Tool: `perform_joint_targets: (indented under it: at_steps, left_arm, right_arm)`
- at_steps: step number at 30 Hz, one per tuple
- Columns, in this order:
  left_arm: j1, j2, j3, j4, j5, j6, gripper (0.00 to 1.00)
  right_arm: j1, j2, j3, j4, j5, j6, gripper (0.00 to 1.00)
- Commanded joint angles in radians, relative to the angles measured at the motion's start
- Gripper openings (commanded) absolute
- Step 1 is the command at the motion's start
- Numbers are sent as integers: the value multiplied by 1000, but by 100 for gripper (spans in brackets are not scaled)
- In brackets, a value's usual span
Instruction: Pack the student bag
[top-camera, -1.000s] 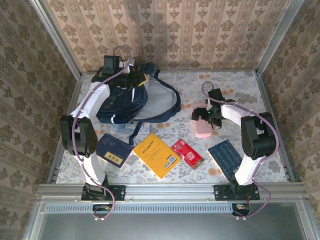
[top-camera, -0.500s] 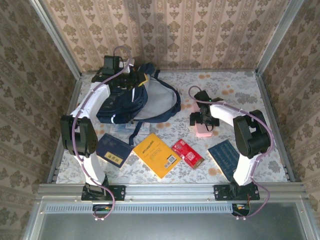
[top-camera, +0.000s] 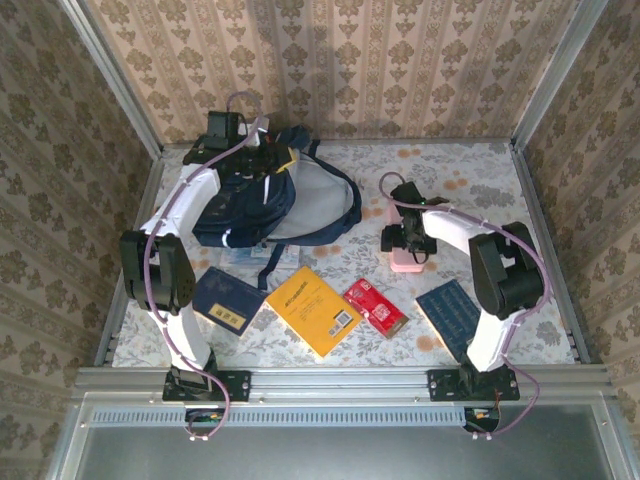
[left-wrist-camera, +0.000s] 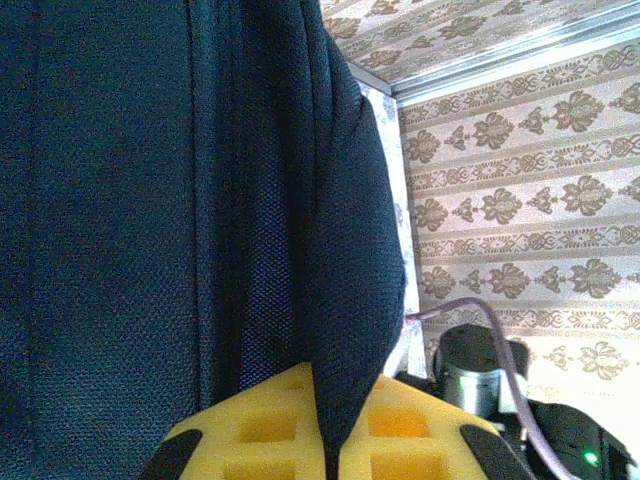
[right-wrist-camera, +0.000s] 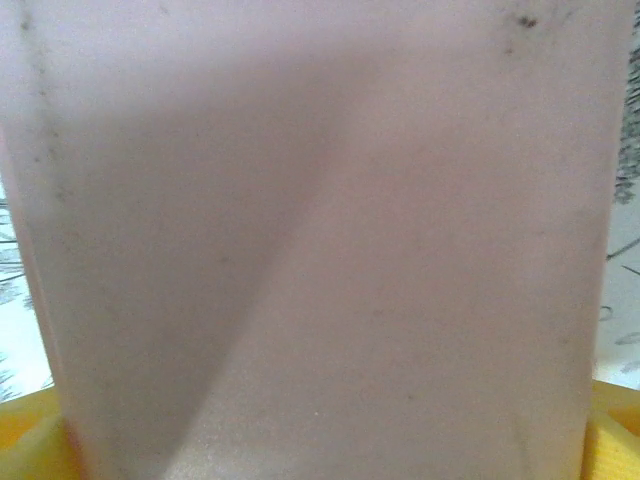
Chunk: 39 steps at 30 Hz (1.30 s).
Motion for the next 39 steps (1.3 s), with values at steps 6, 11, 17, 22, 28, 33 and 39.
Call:
perform_joint_targets:
  at_steps: [6,11,17,22,28,33,39]
  left_arm:
    - [19,-61,263,-198,-4,177,0]
    - [-6,-34,438,-342,-84,260,0]
    - [-25,-36,486,-371,-105,315,0]
    - [-38,-33,483,-383,-88,370,0]
    - [-35,-33,446,-344,-71,351,0]
    - [-36,-43,421,-252,-10,295,0]
    - [-36,-64,406,-172,8,257,0]
  right_arm:
    - [7,-283,2,31,-41,18,82]
    - [26,-399,-12,203,-242,136,82]
    - [61,-350,115,283,-353,252,80]
    - [101,-279,169,437,-381,379,80]
    - [174,-183,250,493,-260,548,81]
    - [246,-80,281,554,-160,725,80]
    - [308,90,431,531,-54,804,80]
